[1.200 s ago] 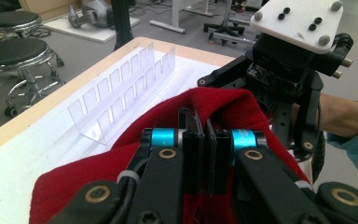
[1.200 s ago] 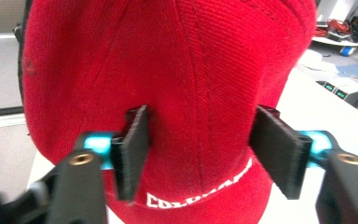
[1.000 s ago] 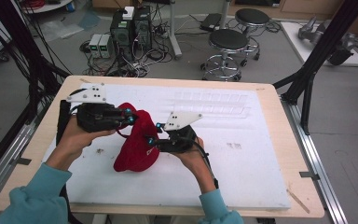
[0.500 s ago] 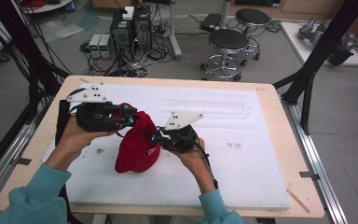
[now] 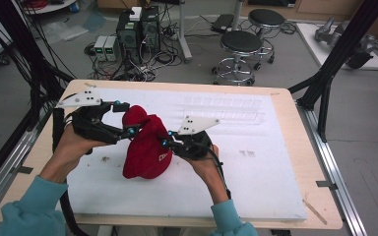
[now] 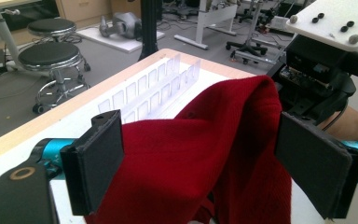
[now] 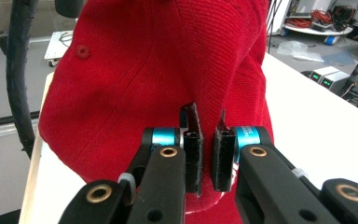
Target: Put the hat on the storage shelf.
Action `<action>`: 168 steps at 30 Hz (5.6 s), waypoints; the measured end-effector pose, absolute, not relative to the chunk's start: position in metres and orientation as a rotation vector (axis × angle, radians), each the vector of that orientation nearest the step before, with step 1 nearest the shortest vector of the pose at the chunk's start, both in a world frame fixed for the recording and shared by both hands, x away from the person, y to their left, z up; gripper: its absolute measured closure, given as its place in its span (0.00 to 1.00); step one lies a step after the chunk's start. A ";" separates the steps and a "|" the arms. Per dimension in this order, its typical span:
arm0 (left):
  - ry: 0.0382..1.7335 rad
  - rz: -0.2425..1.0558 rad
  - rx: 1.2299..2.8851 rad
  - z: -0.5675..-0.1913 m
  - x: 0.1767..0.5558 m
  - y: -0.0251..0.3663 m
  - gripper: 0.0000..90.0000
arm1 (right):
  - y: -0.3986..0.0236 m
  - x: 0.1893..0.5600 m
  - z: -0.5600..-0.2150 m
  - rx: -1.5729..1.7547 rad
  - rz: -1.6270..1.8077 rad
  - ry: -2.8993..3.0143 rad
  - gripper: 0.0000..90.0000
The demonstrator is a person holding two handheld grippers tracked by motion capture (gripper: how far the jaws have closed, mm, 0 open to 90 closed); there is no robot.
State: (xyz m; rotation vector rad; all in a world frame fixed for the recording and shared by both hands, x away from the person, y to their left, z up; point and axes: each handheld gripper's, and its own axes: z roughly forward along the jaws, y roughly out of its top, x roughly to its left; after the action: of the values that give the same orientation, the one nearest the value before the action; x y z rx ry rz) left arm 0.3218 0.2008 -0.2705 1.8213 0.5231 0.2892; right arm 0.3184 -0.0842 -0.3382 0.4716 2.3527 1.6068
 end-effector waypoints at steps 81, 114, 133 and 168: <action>0.520 0.282 1.780 -0.386 0.275 0.162 0.85 | -0.116 0.313 -0.302 0.688 1.759 2.118 0.96; 0.515 0.425 1.770 -0.352 0.289 0.153 0.95 | -0.152 0.303 -0.319 0.777 1.565 2.008 0.00; 0.601 0.573 1.829 -0.329 0.354 0.121 0.95 | -0.254 0.260 -0.385 1.007 1.494 1.877 0.00; 0.735 0.652 1.955 -0.346 0.426 0.036 0.95 | -0.289 0.252 -0.450 1.032 1.523 1.687 0.00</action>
State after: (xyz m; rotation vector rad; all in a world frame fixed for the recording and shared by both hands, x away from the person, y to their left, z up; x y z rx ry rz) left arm 0.4258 0.0362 -0.3465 1.9548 0.7351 0.6525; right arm 0.2523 -0.2891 -0.4504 1.0322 1.6874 1.5234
